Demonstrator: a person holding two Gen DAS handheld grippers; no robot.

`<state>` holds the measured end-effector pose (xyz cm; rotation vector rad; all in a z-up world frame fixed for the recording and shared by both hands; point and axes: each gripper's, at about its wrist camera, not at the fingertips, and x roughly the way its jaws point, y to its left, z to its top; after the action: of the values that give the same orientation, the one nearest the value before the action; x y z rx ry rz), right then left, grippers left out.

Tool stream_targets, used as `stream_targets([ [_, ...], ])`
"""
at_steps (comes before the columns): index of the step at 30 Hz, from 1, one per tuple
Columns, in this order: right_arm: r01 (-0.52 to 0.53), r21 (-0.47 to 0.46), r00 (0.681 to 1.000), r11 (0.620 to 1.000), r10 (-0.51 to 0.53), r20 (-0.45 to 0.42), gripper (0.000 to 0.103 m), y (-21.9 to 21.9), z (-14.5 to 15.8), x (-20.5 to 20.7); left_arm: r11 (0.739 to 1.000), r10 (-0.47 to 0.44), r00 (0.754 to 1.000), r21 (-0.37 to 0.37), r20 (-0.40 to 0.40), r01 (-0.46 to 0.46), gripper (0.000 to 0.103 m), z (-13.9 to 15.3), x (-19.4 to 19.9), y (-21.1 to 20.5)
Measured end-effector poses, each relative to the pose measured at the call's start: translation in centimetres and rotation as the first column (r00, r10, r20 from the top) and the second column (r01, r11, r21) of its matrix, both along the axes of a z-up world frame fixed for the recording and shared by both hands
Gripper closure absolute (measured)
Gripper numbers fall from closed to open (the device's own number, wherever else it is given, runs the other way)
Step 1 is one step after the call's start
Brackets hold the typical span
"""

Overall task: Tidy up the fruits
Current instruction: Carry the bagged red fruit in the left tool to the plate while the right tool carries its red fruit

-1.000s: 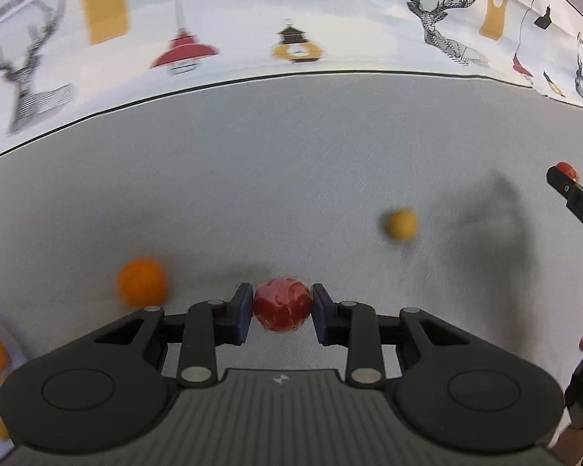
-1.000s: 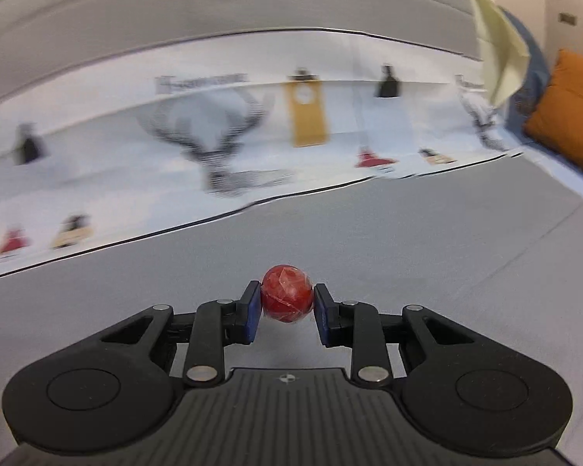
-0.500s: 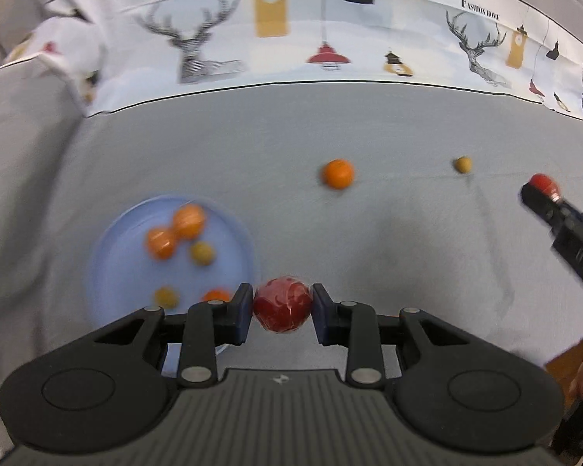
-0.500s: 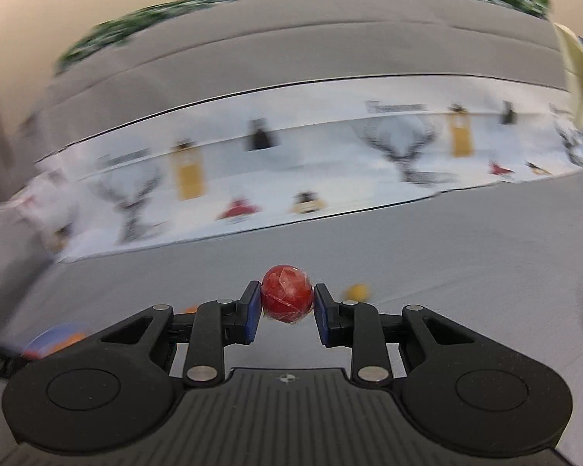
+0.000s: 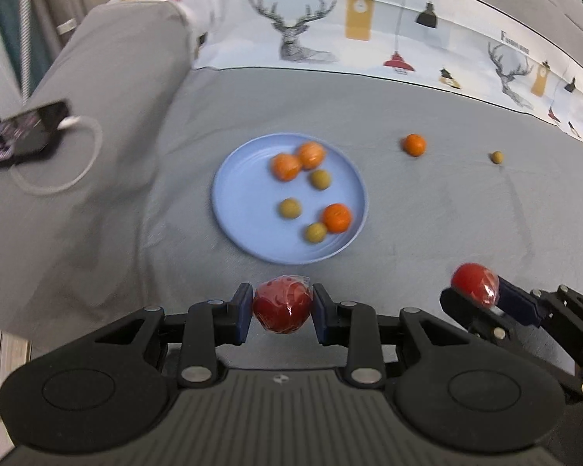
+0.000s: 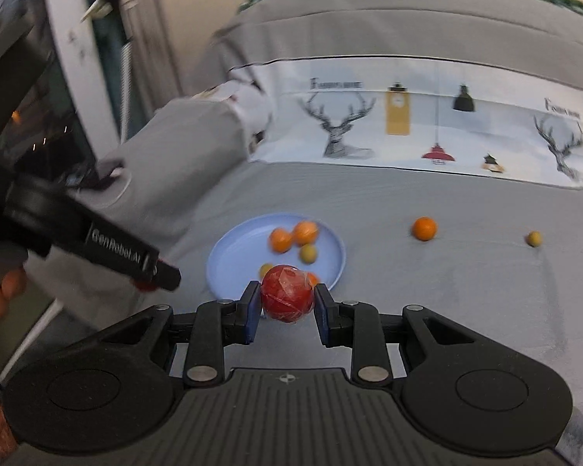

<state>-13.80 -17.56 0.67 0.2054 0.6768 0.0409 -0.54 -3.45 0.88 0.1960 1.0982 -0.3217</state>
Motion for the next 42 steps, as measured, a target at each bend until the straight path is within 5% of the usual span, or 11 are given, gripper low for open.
stream_targets([
  [22, -0.048, -0.075, 0.997, 0.996, 0.043, -0.068, 0.073, 3.0, -0.7, -0.1, 0.994, 0.08, 0.997, -0.066, -0.02, -0.081, 0.067, -0.8, 1.2, 4.0],
  [42, -0.053, -0.085, 0.994, 0.995, 0.045, -0.099, 0.073, 2.5, -2.8, 7.6, 0.994, 0.095, 0.995, -0.058, 0.015, -0.094, 0.067, -2.2, 9.2, 1.7],
])
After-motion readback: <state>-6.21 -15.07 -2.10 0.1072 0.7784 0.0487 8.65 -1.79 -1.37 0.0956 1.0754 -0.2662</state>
